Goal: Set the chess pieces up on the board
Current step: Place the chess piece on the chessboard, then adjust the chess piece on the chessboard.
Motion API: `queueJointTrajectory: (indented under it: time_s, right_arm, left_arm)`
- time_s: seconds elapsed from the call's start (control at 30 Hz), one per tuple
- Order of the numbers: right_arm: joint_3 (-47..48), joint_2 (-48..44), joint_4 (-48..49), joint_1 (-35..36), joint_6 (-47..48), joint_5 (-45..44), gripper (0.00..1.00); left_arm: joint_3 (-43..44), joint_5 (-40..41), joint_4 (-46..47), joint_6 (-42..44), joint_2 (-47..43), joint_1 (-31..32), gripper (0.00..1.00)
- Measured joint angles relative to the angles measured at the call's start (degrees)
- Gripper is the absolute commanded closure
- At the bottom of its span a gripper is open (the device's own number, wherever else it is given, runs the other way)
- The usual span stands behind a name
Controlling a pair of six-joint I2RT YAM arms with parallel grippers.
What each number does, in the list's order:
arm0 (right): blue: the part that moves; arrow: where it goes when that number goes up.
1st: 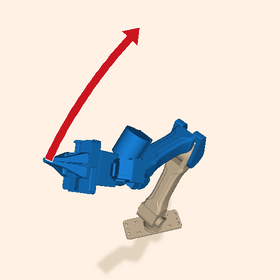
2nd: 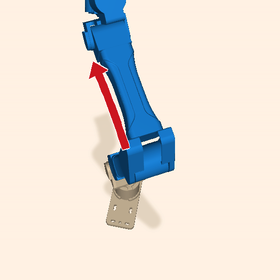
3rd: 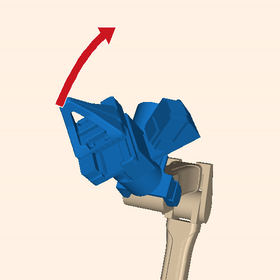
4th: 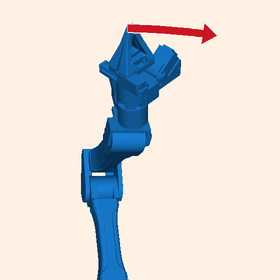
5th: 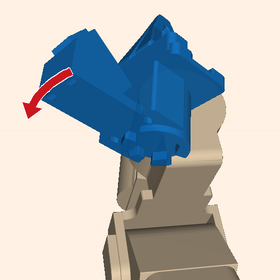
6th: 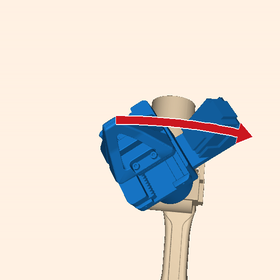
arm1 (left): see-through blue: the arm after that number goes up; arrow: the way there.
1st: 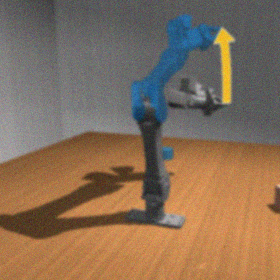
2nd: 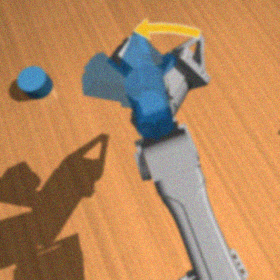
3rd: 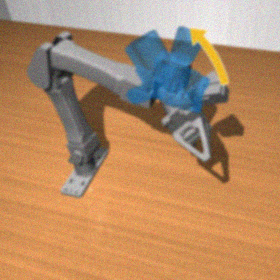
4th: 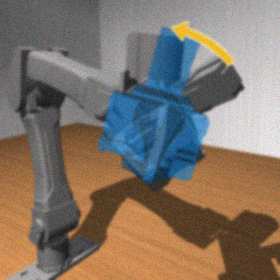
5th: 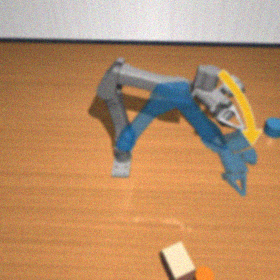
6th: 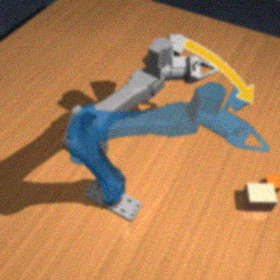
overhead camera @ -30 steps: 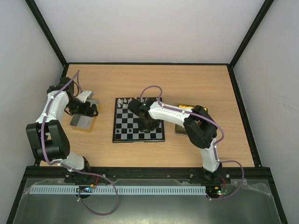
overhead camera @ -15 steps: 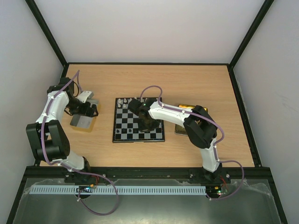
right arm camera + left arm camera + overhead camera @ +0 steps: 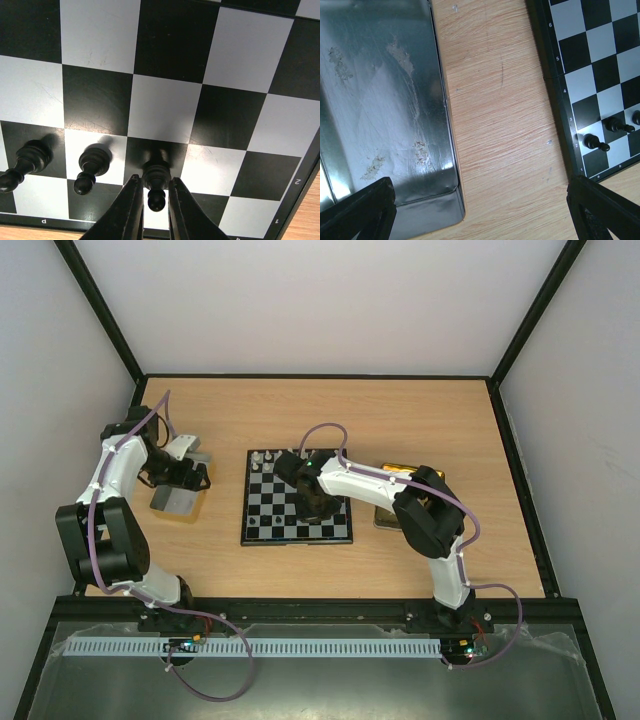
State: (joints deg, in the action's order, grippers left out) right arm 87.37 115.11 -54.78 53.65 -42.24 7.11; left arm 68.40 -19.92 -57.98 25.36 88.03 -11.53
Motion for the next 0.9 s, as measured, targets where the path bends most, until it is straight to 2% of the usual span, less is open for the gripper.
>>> queueJointTrajectory:
  time_s: [0.53,0.67,0.9]
  right_arm:
    - [4.2,1.4,-0.6,-0.2,0.9,-1.2,0.84]
    - [5.7,1.7,-1.0,-0.8,1.2,-1.6,0.84]
    - [13.5,3.7,-4.2,-1.7,2.6,-2.7,0.89]
  left_arm:
    - [0.0,0.1,0.0,0.0,-0.2,0.0,0.07]
    - [0.0,0.1,0.0,0.0,-0.2,0.0,0.1]
    - [0.0,0.8,0.0,0.0,-0.2,2.3,0.1]
